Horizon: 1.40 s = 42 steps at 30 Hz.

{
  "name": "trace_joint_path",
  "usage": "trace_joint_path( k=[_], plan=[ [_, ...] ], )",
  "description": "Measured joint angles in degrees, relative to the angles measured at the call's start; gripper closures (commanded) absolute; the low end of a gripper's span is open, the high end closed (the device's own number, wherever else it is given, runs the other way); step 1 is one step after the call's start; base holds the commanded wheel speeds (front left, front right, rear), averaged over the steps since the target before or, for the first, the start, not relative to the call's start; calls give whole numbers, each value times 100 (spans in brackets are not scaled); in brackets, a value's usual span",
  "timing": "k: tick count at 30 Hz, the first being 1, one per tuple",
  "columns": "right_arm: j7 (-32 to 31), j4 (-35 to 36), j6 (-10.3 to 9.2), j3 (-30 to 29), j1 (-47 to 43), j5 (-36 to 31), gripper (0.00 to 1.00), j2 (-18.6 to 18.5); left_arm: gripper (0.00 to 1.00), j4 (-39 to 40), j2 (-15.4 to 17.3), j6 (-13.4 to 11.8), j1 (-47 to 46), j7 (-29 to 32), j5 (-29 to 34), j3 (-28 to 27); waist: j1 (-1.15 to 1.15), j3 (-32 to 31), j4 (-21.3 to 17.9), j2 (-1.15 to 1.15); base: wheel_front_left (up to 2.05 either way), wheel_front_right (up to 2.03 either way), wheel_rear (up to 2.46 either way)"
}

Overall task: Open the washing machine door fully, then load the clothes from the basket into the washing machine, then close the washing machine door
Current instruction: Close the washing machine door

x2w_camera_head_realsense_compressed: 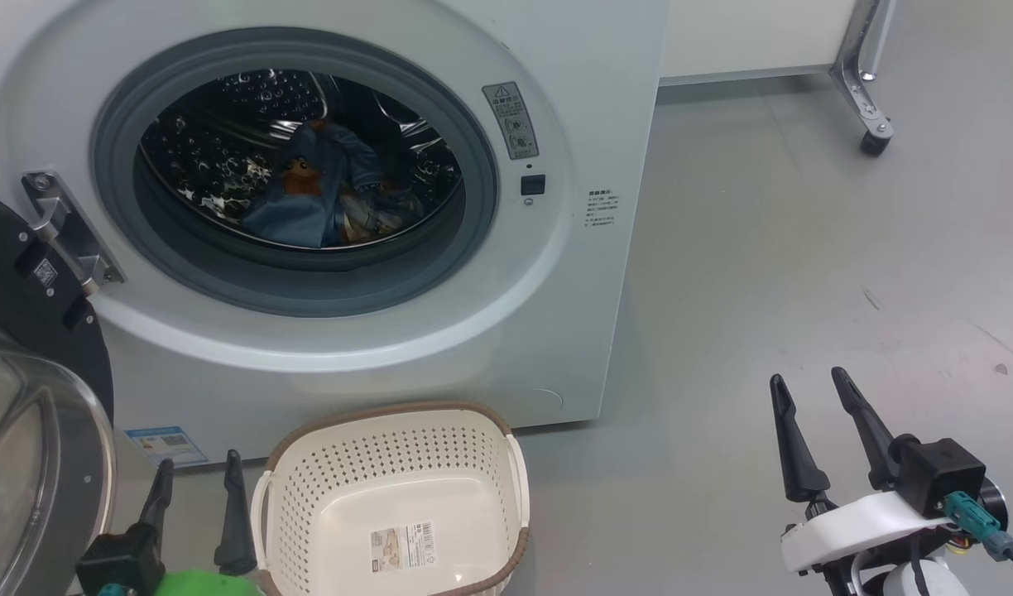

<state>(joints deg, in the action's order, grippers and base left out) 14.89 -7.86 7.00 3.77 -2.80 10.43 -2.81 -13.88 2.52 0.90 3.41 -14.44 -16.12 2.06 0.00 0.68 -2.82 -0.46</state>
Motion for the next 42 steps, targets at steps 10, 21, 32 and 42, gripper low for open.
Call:
trace_joint_path(
  k=[10, 21, 32, 42],
  plan=[
    [0, 2, 0, 22, 0, 0, 0, 0, 0, 94, 1, -49, 49, 0, -7, 38, 0, 5, -1, 0, -93, 93, 0],
    [0, 9, 0, 26, 0, 1, 0, -5, 0, 149, 1, -102, 163, 0, -23, 99, 0, 44, 5, 0, -115, 115, 0],
    [0, 15, 0, 41, 0, 1, 0, -9, 0, 248, 1, -144, 164, 0, -22, 122, 0, 107, 26, 0, -75, 75, 0],
    [0, 36, 0, 41, 1, 1, 0, -13, 0, 297, 1, -151, 164, 0, -22, 136, 0, 167, 72, 0, -31, 31, 0]
  ],
)
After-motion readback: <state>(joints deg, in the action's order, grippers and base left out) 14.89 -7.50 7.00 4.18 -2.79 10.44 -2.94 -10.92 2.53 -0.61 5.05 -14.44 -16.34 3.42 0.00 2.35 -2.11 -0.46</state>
